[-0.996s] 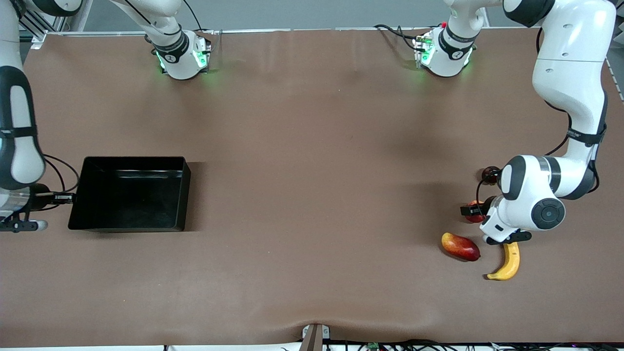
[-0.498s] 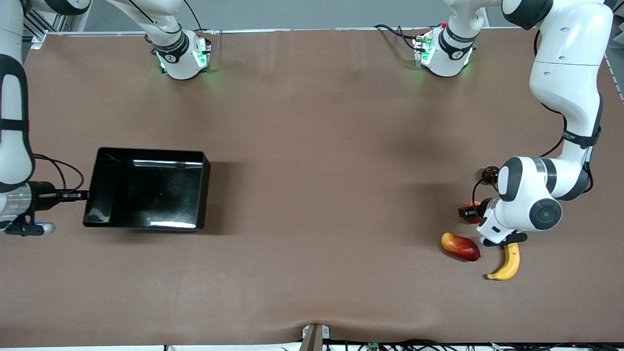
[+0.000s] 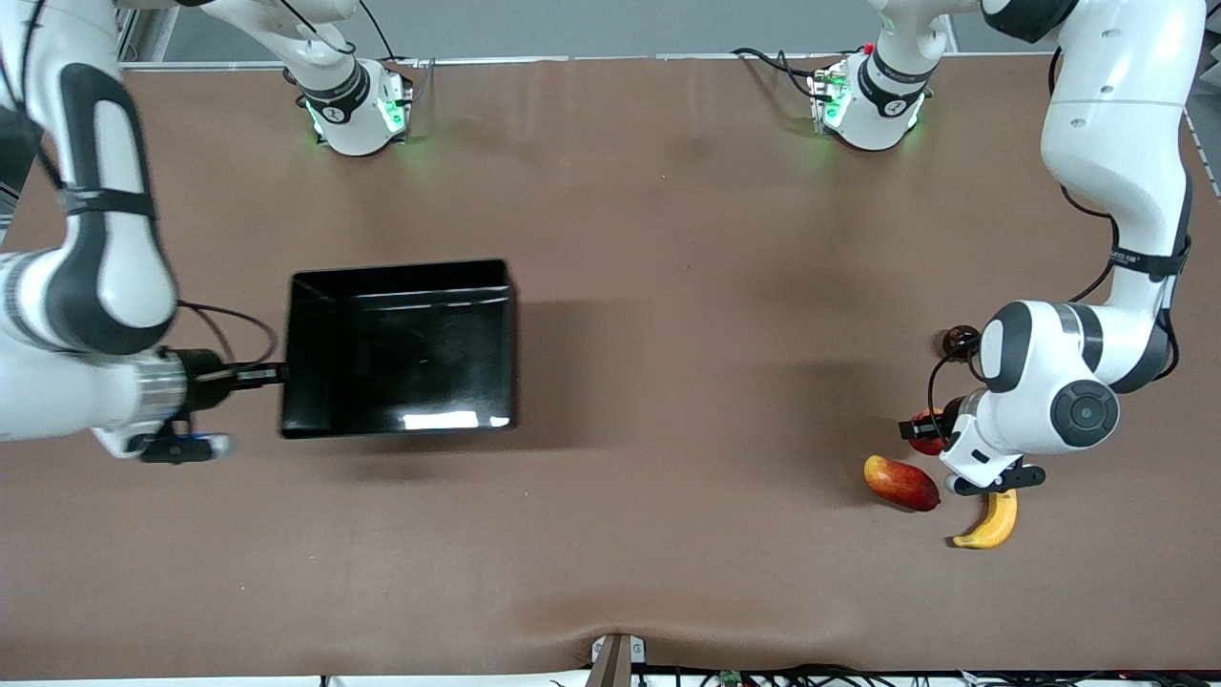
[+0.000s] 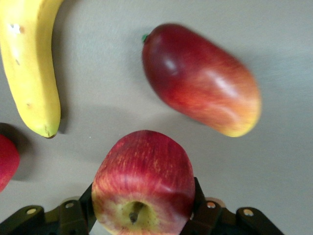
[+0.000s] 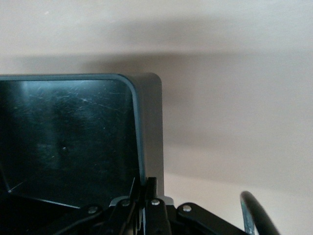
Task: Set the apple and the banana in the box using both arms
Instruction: 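Lift the apple with the left gripper while the right gripper slides the box, then carry the apple over the box while the right gripper withdraws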
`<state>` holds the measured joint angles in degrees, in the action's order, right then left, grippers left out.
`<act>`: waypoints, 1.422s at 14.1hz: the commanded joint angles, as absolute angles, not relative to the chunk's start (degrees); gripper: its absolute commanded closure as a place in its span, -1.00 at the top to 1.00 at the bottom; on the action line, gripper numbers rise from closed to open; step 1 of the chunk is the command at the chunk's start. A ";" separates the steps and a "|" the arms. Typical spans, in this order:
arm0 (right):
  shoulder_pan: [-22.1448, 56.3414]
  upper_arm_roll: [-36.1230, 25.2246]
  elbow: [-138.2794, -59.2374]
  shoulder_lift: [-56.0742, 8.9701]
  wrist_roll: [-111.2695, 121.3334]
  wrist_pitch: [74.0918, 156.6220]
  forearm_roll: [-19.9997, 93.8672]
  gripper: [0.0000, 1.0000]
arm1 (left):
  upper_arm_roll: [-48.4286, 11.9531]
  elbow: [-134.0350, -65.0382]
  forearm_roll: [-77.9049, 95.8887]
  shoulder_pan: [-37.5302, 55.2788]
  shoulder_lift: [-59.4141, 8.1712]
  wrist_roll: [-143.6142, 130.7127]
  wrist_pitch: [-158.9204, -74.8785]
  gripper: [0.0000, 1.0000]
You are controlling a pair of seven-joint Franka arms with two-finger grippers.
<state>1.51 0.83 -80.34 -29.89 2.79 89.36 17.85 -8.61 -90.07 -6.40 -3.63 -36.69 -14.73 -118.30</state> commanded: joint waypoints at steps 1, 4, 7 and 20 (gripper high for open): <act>7.27 0.35 -81.21 -28.92 -3.40 90.34 21.00 -1.00 | -9.92 -91.06 -5.54 -2.81 -32.35 -15.73 -114.97 -1.00; 13.26 0.35 -81.73 -29.97 -6.15 93.94 21.71 -1.00 | -12.91 -91.23 -5.54 -2.90 -30.24 -19.06 -111.02 -1.00; 18.17 0.26 -83.93 -30.76 -10.62 100.26 23.82 -1.00 | -15.81 -91.49 -5.54 -2.90 -28.04 -21.53 -110.66 -1.00; 29.45 0.18 -83.76 -39.20 -17.84 118.04 25.23 0.87 | -26.46 -91.14 -6.50 1.57 -26.54 -41.39 -112.31 -1.00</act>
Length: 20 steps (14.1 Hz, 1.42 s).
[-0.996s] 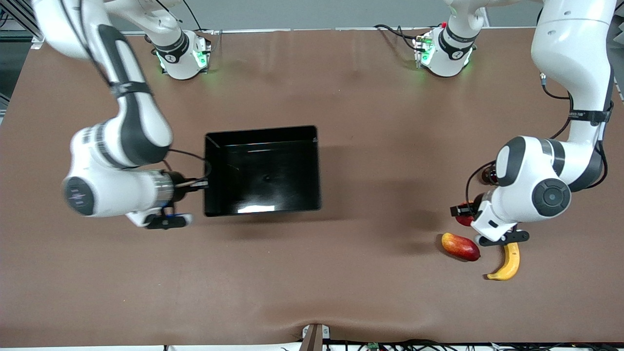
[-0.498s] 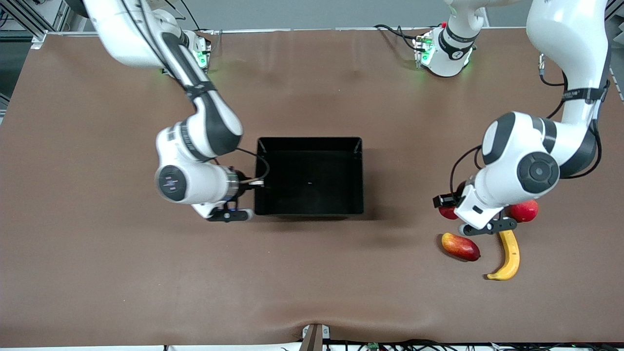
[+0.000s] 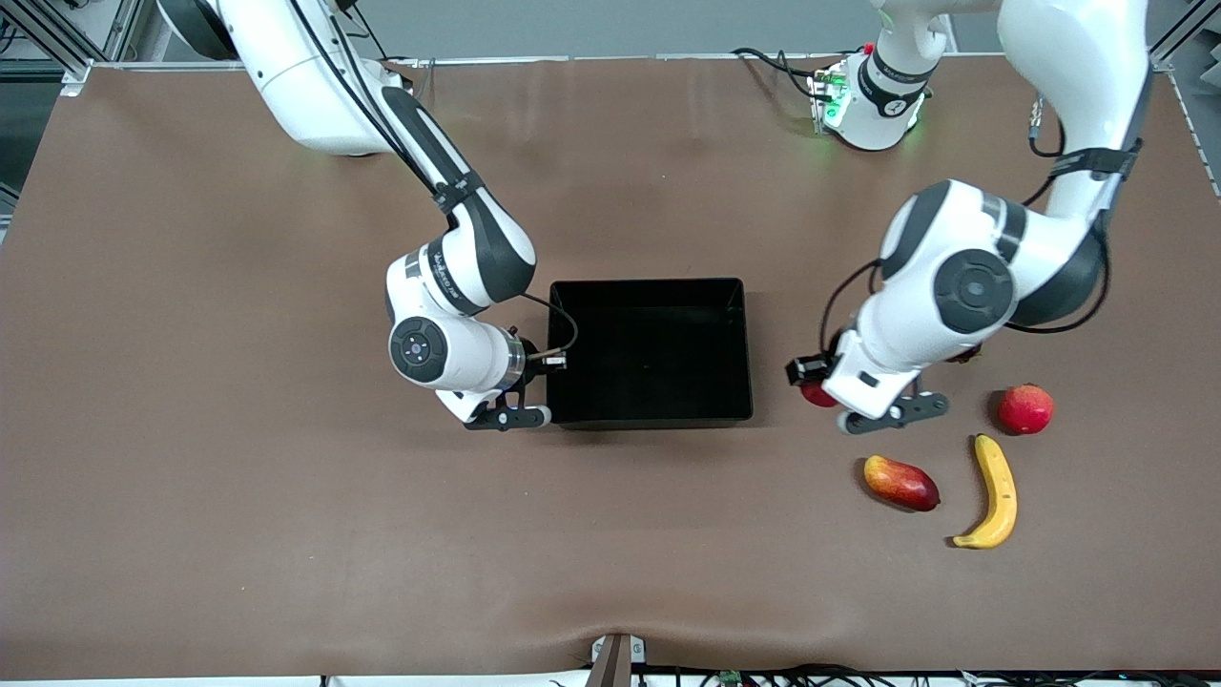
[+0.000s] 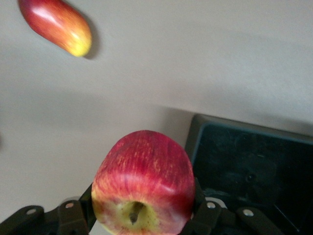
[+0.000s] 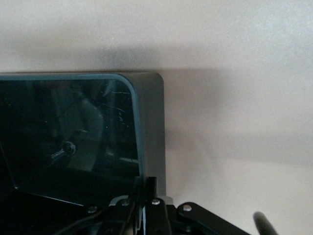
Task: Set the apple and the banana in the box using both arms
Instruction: 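Carry the apple over the box while the right gripper withdraws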
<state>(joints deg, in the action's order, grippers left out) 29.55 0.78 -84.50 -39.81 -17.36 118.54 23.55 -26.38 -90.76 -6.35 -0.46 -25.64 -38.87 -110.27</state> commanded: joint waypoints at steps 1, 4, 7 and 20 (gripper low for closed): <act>29.27 0.18 -83.41 -38.94 -17.84 117.78 25.14 1.00 | -26.46 -91.14 -6.42 2.63 -27.50 -41.66 -113.37 -1.00; 26.91 0.17 -82.88 -38.24 -17.67 115.24 25.66 1.00 | -26.37 -91.06 -6.42 6.67 -31.02 -43.76 -115.13 -1.00; 20.33 0.00 -79.21 -35.08 -17.14 104.54 24.88 1.00 | -26.37 -91.14 -8.60 10.00 -33.30 -44.91 -116.19 -1.00; 3.18 -1.05 -65.57 -30.23 -10.82 85.61 4.57 1.00 | -26.02 -90.98 -9.84 15.65 -42.45 -51.07 -116.63 1.00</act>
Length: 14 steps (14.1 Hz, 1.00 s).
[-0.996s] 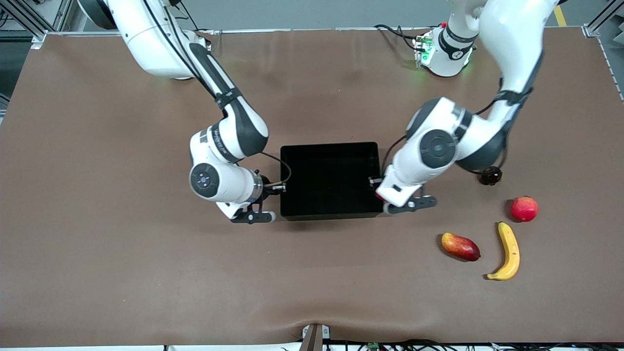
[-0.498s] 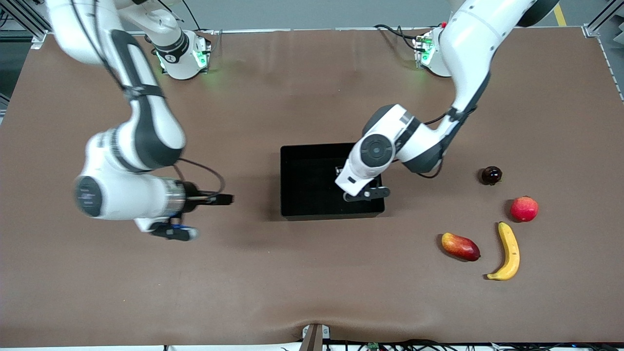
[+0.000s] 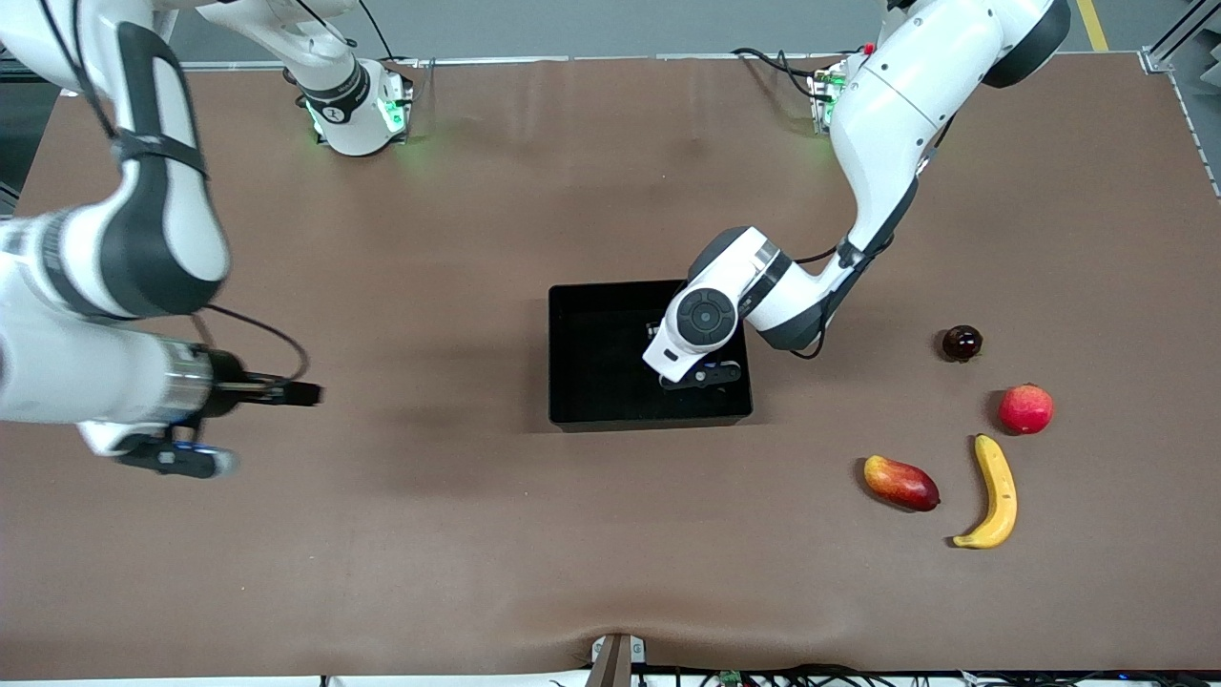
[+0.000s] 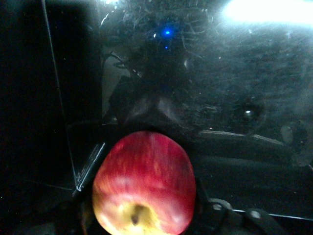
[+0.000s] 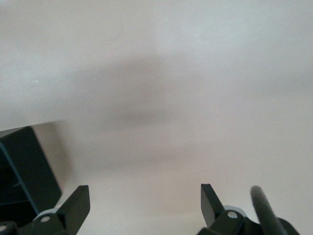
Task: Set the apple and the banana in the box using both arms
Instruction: 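Open the left gripper to drop the apple into the box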
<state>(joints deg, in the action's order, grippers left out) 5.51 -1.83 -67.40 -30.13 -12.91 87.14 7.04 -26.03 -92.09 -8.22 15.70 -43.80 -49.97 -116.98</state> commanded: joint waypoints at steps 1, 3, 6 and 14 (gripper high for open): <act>1.68 -0.97 -65.57 -29.54 -8.64 85.61 3.79 1.00 | -25.93 -89.31 -10.02 14.95 -41.58 -51.15 -115.33 1.00; 0.10 -0.88 -66.18 -25.24 -5.89 85.87 1.77 1.00 | -25.58 -87.37 -10.11 12.41 -37.82 -51.07 -113.21 1.00; -1.31 -0.88 -69.24 -19.89 -5.80 86.65 -1.23 1.00 | -26.71 -85.96 -8.62 4.16 -32.18 -49.93 -108.73 1.00; -1.58 -0.35 -74.27 -3.53 -1.67 83.24 -0.97 1.00 | -26.02 -85.69 -17.89 -13.17 -34.18 -19.81 -110.20 1.00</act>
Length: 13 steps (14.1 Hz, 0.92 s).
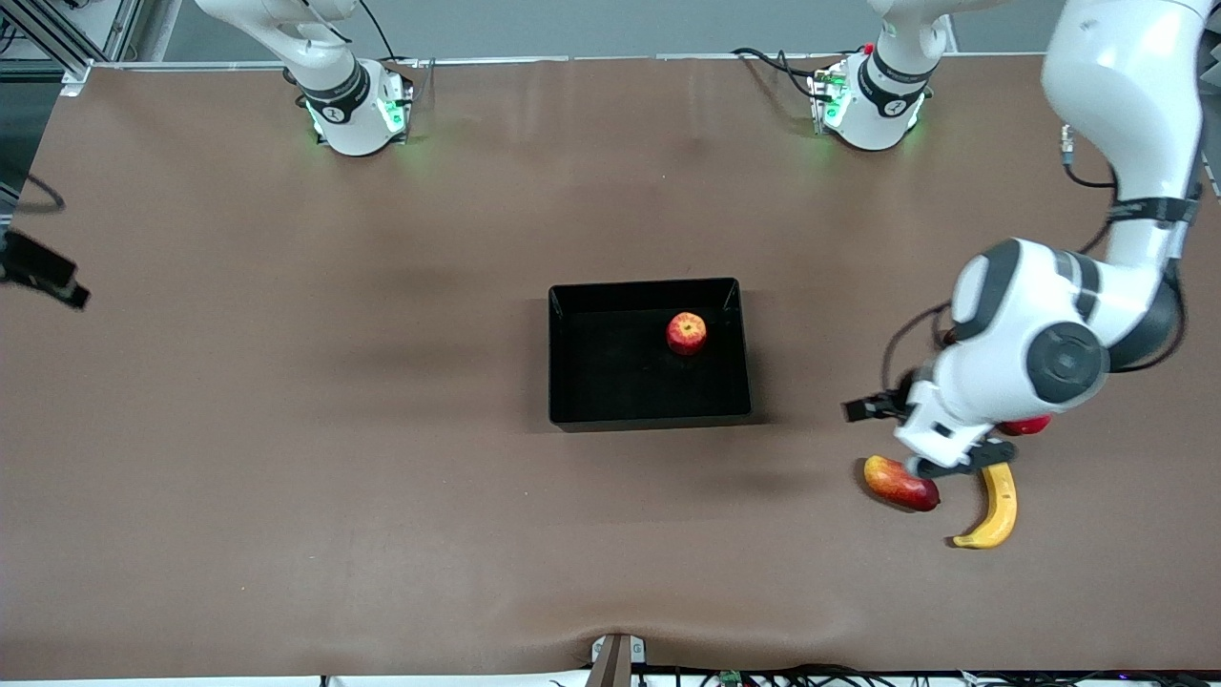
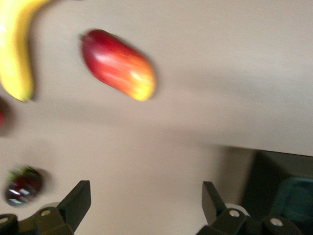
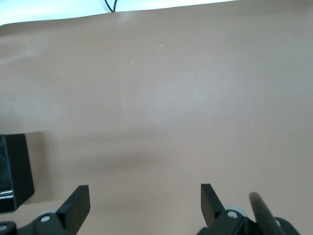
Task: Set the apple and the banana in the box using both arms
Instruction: 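Move the left gripper back to the yellow banana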
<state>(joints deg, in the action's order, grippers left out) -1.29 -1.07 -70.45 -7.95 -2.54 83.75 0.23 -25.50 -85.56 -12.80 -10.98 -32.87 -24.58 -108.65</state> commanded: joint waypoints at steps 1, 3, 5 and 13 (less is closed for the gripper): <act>-1.41 -0.35 -75.31 -2.21 -1.67 82.10 -0.97 1.00 | -26.10 -85.52 -18.89 -14.49 -35.32 -13.86 -112.83 1.00; -1.58 -0.35 -82.22 0.43 -1.67 84.27 -0.97 1.00 | -26.02 -85.34 -18.89 -17.21 -36.73 -5.48 -116.88 1.00; -1.32 -0.09 -91.36 4.28 -1.58 90.24 -1.05 1.00 | -25.06 -84.82 -19.33 -18.71 -38.66 -3.70 -119.16 1.00; -1.14 -0.62 -90.09 3.17 2.18 91.50 -1.58 1.00 | -18.11 -83.67 -20.91 -18.02 -43.94 10.36 -130.85 0.89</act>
<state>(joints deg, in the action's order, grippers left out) -0.38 -0.64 -92.61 4.57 -0.21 93.48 -0.30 -18.83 -85.13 -18.90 -18.67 -42.13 8.38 -128.58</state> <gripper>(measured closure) 0.000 0.000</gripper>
